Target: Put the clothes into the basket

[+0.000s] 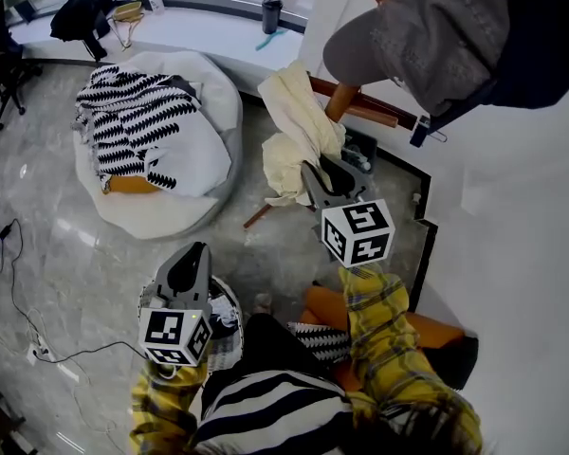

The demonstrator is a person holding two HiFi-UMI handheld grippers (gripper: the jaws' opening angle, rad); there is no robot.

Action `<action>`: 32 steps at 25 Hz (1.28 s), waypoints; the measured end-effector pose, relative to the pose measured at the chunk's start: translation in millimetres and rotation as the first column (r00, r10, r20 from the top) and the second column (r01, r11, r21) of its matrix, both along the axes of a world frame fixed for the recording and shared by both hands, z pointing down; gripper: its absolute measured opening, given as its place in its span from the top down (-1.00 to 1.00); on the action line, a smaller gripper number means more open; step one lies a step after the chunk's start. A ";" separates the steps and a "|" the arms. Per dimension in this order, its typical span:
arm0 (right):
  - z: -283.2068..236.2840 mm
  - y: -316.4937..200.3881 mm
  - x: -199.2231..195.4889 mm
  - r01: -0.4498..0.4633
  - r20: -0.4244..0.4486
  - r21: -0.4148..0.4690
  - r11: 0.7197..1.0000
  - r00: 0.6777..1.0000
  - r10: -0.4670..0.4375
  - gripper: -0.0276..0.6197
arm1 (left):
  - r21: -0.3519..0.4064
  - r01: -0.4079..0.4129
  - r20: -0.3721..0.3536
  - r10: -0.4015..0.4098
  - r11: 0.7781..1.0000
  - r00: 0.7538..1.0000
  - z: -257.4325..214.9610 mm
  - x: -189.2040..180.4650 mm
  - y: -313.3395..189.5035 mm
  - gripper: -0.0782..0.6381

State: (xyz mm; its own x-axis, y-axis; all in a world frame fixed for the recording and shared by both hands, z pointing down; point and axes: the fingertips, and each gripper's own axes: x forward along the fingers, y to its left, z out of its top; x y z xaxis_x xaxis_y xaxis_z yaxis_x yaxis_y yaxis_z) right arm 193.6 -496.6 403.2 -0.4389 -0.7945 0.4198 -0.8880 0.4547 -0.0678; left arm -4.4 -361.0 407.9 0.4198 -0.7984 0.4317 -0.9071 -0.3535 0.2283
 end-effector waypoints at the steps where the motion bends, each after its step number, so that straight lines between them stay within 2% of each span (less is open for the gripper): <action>1: -0.6 1.0 0.5 -0.001 -0.006 0.003 1.000 1.000 0.001 0.56 | 0.001 0.003 -0.001 -0.003 1.000 1.000 0.0 -0.8 1.1 0.67; 6: -8.0 8.3 1.3 -0.013 -0.031 0.026 1.000 0.999 0.014 0.74 | 0.016 0.014 -0.006 -0.014 1.000 1.000 -3.4 -5.5 7.6 0.67; 21: -59.1 31.2 -11.2 -0.030 -0.010 0.163 0.986 0.999 0.032 0.78 | 0.082 0.042 -0.017 -0.040 0.996 0.999 -17.5 -20.1 29.9 0.67; 32: -112.4 62.0 -67.1 0.027 0.013 0.260 0.965 0.999 -0.032 0.78 | 0.136 0.108 -0.043 -0.103 0.985 0.994 -38.1 -65.9 63.4 0.67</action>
State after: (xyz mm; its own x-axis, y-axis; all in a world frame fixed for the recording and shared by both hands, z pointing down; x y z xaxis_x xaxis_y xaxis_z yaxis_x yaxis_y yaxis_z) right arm 126.5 -434.7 290.8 -0.4693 -0.8618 0.1926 -0.8736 0.4849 0.0412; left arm -70.4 -297.6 369.8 0.3430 -0.8899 0.3008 -0.9333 -0.2865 0.2165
